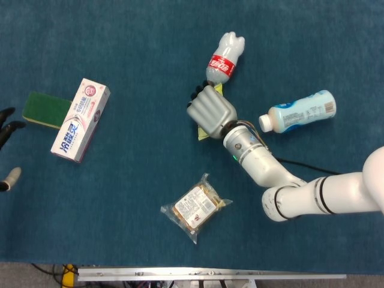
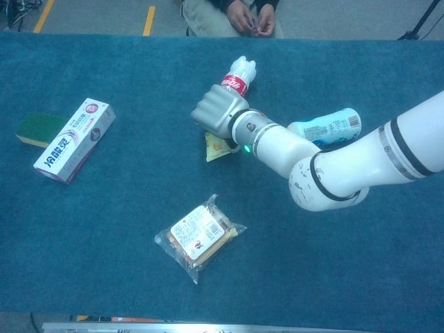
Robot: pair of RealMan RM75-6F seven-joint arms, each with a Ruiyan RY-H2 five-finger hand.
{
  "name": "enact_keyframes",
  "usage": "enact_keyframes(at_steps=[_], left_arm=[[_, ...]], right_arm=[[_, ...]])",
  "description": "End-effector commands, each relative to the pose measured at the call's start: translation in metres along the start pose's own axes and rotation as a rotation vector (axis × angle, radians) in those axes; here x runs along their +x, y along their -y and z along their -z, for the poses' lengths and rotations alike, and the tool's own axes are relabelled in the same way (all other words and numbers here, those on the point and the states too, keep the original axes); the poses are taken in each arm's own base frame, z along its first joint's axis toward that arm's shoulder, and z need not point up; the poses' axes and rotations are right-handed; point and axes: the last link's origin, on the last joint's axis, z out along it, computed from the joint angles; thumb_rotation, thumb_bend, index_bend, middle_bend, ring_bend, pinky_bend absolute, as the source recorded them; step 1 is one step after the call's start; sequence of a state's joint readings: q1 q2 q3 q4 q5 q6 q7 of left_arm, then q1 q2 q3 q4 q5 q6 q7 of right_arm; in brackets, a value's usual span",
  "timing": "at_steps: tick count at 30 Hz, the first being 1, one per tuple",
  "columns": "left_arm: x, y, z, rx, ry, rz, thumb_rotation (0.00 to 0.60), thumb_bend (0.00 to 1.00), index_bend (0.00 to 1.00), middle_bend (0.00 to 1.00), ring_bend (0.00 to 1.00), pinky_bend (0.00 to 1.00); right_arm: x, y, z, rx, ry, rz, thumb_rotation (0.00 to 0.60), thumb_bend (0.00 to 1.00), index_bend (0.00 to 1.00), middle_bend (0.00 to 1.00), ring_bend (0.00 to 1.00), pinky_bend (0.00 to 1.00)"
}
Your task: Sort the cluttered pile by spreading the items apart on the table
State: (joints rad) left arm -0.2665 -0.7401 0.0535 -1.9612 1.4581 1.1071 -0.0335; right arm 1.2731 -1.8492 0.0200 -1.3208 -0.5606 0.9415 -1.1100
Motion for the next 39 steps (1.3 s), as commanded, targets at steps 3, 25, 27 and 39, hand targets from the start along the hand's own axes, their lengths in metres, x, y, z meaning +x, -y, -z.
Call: enact_keyframes(at_steps=[3,25,27,39], left_arm=[[0.0,0.0,0.0,-0.001,-0.002,0.003,0.6,0.34,0.14,0.03,0.01,0.15],[0.0,-0.005,0.001,-0.008,0.0,-0.014,0.6,0.34,0.14,0.03,0.01,0.15],[0.0,-0.004,0.002,-0.002,0.001,-0.014,0.6,0.34,0.14,0.03,0.01,0.15],[0.0,-0.005,0.001,-0.008,0.003,-0.016,0.6,0.34,0.14,0.03,0.01,0.15]], right_arm=[[0.004,-0.002,0.004,0.008,-0.024,-0.03,0.6,0.0,0.45,0.4,0.31,0.31],[0.039,0.035,0.054,0.275,-0.081,-0.292,0.6,0.0,0.45,0.41,0.31,0.32],[0.04,0.04,0.056,0.293,-0.074,-0.304,0.6,0.0,0.44,0.41,0.31,0.32],[0.041,0.034,0.068,0.338,-0.049,-0.302,0.6,0.0,0.07,0.26,0.22,0.32]])
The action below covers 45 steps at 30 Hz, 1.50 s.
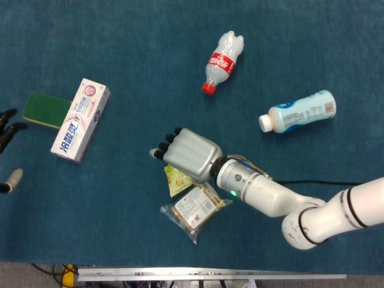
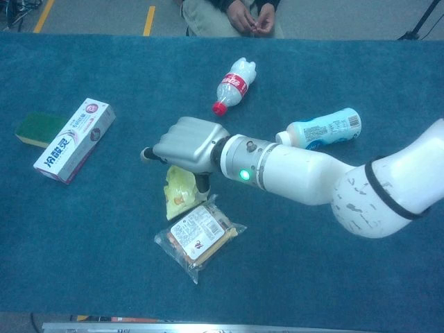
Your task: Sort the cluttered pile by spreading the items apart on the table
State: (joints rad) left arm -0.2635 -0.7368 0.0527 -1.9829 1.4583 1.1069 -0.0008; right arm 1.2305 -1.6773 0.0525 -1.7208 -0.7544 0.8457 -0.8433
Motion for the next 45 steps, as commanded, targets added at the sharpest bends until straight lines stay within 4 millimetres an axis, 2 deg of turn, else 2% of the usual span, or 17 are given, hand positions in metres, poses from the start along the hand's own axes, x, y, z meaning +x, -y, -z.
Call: enact_keyframes(at_steps=[1,6,12,16,23,35,41,45], left_arm=[[0.0,-0.001,-0.001,-0.005,0.001,-0.001,0.6,0.34,0.14,0.03,0.01,0.15],[0.0,-0.001,0.0,-0.005,-0.003,-0.001,0.6,0.34,0.14,0.03,0.01,0.15],[0.001,0.004,0.004,0.01,-0.012,0.006,0.6,0.34,0.14,0.03,0.01,0.15],[0.001,0.007,0.006,0.016,-0.016,0.013,0.6,0.34,0.14,0.03,0.01,0.15],[0.0,0.008,0.007,0.016,-0.015,0.017,0.6,0.34,0.14,0.03,0.01,0.15],[0.0,0.015,0.009,0.042,-0.018,0.025,0.6,0.34,0.14,0.03,0.01,0.15],[0.0,0.016,0.01,0.046,-0.017,0.025,0.6,0.34,0.14,0.03,0.01,0.15],[0.0,0.016,0.01,0.048,-0.018,0.026,0.6,0.34,0.14,0.03,0.01,0.15]], right_arm=[[0.003,-0.004,0.006,0.001,-0.007,-0.004,0.6,0.0,0.06,0.25,0.22,0.32],[0.011,-0.022,0.012,-0.042,-0.032,-0.013,0.6,0.0,0.04,0.25,0.2,0.32],[0.023,-0.065,0.009,-0.176,-0.076,-0.013,0.6,0.0,0.04,0.25,0.2,0.32],[0.024,-0.092,0.007,-0.255,-0.068,0.013,0.6,0.0,0.04,0.25,0.2,0.32],[0.024,-0.121,0.0,-0.351,-0.059,0.035,0.6,0.0,0.04,0.25,0.2,0.32],[0.027,-0.148,-0.025,-0.46,-0.048,0.048,0.6,0.0,0.04,0.25,0.2,0.32],[0.026,-0.152,-0.032,-0.493,-0.03,0.051,0.6,0.0,0.04,0.25,0.16,0.24],[0.023,-0.152,-0.036,-0.51,-0.011,0.056,0.6,0.0,0.04,0.25,0.15,0.24]])
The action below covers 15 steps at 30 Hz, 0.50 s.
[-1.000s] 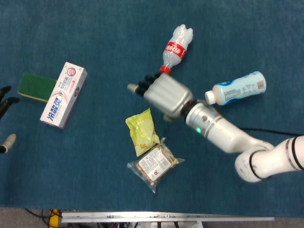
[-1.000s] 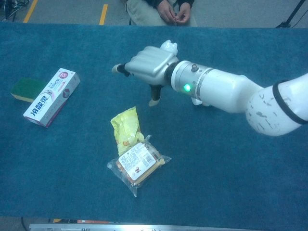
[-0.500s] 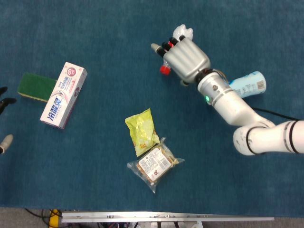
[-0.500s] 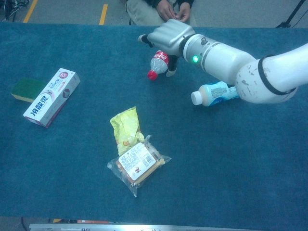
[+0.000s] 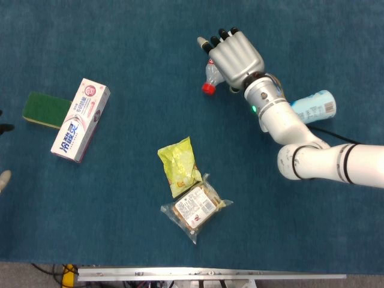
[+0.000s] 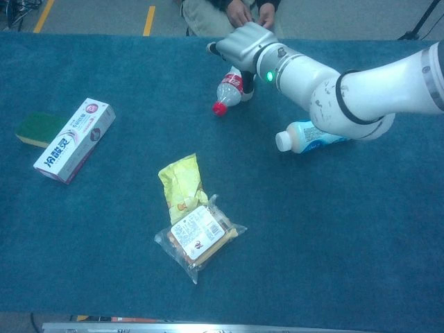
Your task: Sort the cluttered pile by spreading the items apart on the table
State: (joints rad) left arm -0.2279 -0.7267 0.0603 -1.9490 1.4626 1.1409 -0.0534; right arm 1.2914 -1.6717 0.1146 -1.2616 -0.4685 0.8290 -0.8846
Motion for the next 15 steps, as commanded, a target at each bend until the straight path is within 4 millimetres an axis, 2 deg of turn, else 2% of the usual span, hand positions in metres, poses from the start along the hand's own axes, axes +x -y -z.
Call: enact_keyframes(at_steps=[1,15], left_arm=[[0.0,0.0,0.0,0.002,0.001,0.0,0.6,0.34,0.14,0.03,0.01,0.15],[0.001,0.003,0.004,0.016,-0.003,0.006,0.6,0.34,0.14,0.03,0.01,0.15]], right_arm=[[-0.002,0.002,-0.003,-0.013,0.015,0.01,0.6,0.0,0.04,0.25,0.15,0.24],[-0.013,0.004,-0.016,-0.052,0.076,0.024,0.6,0.0,0.04,0.25,0.14,0.22]])
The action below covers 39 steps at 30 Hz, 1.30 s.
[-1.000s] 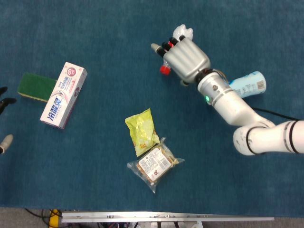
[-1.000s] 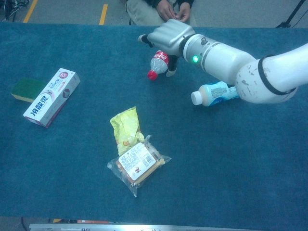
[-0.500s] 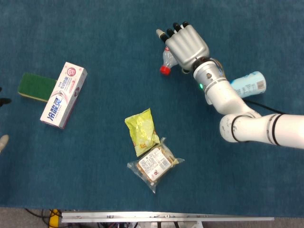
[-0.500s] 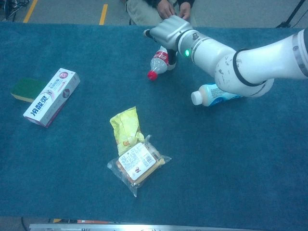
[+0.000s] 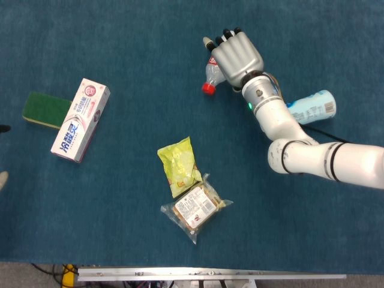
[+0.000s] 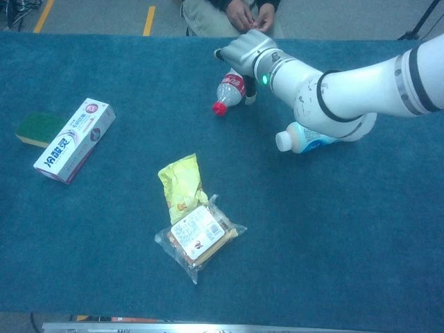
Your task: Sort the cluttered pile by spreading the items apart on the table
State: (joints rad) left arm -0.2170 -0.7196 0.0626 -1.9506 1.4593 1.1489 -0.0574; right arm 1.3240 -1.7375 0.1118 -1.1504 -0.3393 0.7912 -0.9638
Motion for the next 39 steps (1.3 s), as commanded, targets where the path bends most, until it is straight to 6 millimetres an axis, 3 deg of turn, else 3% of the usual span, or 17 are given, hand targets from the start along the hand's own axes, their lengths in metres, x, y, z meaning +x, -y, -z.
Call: enact_keyframes(at_steps=[1,15,20,27,39], left_arm=[[0.0,0.0,0.001,0.001,-0.001,0.002,0.6,0.34,0.14,0.03,0.01,0.15],[0.003,-0.002,0.003,-0.001,-0.008,0.0,0.6,0.34,0.14,0.03,0.01,0.15],[0.002,0.0,0.004,0.003,-0.011,0.006,0.6,0.34,0.14,0.03,0.01,0.15],[0.001,-0.001,0.0,-0.01,-0.01,0.01,0.6,0.34,0.14,0.03,0.01,0.15],[0.001,0.003,0.007,0.013,-0.012,0.015,0.6,0.34,0.14,0.03,0.01,0.15]], right_arm=[[-0.002,0.003,-0.002,0.0,0.014,0.003,0.6,0.0,0.04,0.25,0.14,0.21],[-0.007,0.0,0.0,0.012,0.029,0.023,0.6,0.0,0.04,0.26,0.15,0.21],[0.0,-0.015,0.019,0.03,-0.007,0.024,0.6,0.0,0.04,0.29,0.23,0.21],[0.011,-0.035,0.043,0.038,-0.071,0.014,0.6,0.0,0.04,0.29,0.24,0.21],[0.007,-0.002,0.018,0.07,-0.053,-0.02,0.6,0.0,0.04,0.29,0.17,0.2]])
